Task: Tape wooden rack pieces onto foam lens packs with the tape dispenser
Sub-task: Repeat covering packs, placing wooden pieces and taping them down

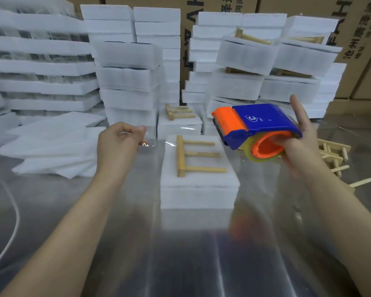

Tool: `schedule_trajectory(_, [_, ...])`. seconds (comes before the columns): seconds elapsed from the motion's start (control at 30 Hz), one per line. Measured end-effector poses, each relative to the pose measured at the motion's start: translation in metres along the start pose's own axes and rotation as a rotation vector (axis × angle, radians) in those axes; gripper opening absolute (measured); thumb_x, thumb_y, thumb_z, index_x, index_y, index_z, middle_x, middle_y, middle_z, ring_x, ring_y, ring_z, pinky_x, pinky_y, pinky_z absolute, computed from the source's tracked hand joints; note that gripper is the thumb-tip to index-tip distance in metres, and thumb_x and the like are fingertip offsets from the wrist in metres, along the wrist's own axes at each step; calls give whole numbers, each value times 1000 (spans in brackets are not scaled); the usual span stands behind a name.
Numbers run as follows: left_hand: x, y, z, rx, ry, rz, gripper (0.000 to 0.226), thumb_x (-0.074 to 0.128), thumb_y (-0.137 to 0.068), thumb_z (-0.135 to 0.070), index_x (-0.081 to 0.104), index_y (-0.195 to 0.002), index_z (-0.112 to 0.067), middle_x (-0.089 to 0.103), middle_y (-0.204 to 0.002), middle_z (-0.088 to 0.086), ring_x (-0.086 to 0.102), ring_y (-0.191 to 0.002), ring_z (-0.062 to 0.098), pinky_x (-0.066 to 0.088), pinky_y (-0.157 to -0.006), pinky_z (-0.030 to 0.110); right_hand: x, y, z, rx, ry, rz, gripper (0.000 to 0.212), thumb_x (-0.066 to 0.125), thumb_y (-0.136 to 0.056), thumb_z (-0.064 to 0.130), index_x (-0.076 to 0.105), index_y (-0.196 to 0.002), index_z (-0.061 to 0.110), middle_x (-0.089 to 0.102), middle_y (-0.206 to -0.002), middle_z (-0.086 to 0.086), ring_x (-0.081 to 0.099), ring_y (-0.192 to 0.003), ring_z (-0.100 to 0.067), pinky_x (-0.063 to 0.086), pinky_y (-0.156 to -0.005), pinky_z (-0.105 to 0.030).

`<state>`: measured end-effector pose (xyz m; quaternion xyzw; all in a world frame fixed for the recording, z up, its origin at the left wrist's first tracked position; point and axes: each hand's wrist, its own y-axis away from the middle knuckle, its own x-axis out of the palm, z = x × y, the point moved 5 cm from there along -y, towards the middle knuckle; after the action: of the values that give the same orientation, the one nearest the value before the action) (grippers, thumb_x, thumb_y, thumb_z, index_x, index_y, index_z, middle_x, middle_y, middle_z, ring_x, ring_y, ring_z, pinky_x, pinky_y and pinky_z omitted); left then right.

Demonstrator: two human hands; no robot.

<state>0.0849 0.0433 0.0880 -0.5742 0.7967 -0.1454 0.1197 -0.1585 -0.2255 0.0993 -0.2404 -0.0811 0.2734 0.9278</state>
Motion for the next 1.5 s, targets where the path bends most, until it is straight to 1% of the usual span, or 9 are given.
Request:
schedule_trajectory(0.07, [1, -5, 5, -49, 41, 1, 19, 70, -85, -25, 64, -68, -20, 67, -57, -11, 56, -62, 10, 44, -69, 28, 4, -11, -4, 13, 45, 24, 89, 56, -84, -17, 28, -149, 35, 71, -92, 14, 67, -89, -10, 56, -75, -29])
schedule_trajectory(0.17, [-1, -12, 12, -110, 105, -15, 18, 71, -84, -22, 64, -68, -18, 67, -56, -9, 49, -53, 7, 43, -62, 21, 12, -19, -17, 39, 91, 35, 91, 47, -81, -23, 29, -150, 33, 68, -94, 2, 62, -72, -5, 49, -60, -18])
schedule_trajectory(0.33, [1, -15, 28, -192, 104, 2, 20, 73, -82, -16, 61, -66, -16, 66, -54, -8, 46, -55, 10, 41, -63, 22, 18, -17, -33, 25, 140, 43, 94, 41, -75, -28, 27, -151, 25, 71, -88, 19, 63, -69, 2, 46, -56, -12])
schedule_trajectory(0.47, [-1, -16, 33, -230, 113, -8, 21, 72, -83, -17, 60, -65, -14, 65, -53, -7, 41, -57, 13, 40, -65, 24, 19, -18, -34, 10, 146, 33, 91, 48, -76, -24, 31, -149, 28, 69, -92, 16, 64, -70, 1, 46, -56, -14])
schedule_trajectory(0.7, [2, -14, 38, -263, 75, 7, 19, 70, -85, -13, 61, -68, -13, 64, -51, -8, 40, -55, 12, 40, -62, 22, 21, -14, -33, -37, 200, 32, 78, 46, -81, -24, 43, -141, 25, 62, -114, 0, 63, -84, 6, 49, -63, -10])
schedule_trajectory(1.0, [1, -13, 43, -262, 53, 17, 19, 71, -85, -17, 62, -68, -12, 64, -52, -8, 42, -52, 10, 40, -59, 21, 26, -11, -33, -93, 220, 62, 68, 39, -74, -29, 54, -129, 7, 62, -107, 14, 61, -91, 12, 46, -71, -6])
schedule_trajectory(1.2, [3, -10, 52, -306, 25, 35, 21, 69, -87, -17, 61, -68, -12, 64, -51, -9, 41, -53, 10, 41, -63, 25, 26, -8, -38, -101, 245, 81, 68, 36, -72, -30, 54, -124, 10, 62, -108, 6, 61, -90, 13, 46, -72, -7])
schedule_trajectory(1.33, [3, -9, 58, -355, 20, 44, 21, 68, -88, -17, 59, -69, -13, 65, -62, -2, 41, -52, 10, 43, -62, 22, 25, -7, -42, -89, 260, 87, 66, 39, -75, -29, 54, -120, 16, 62, -107, 10, 61, -91, 11, 46, -73, -8])
schedule_trajectory(1.5, [10, -4, 65, -262, -217, 104, 27, 68, -87, -20, 62, -61, -14, 66, -69, 1, 45, -55, 11, 41, -68, 28, 23, -6, -45, -66, 268, 105, 65, 41, -78, -27, 53, -120, 20, 62, -107, 14, 62, -91, 11, 47, -71, -8])
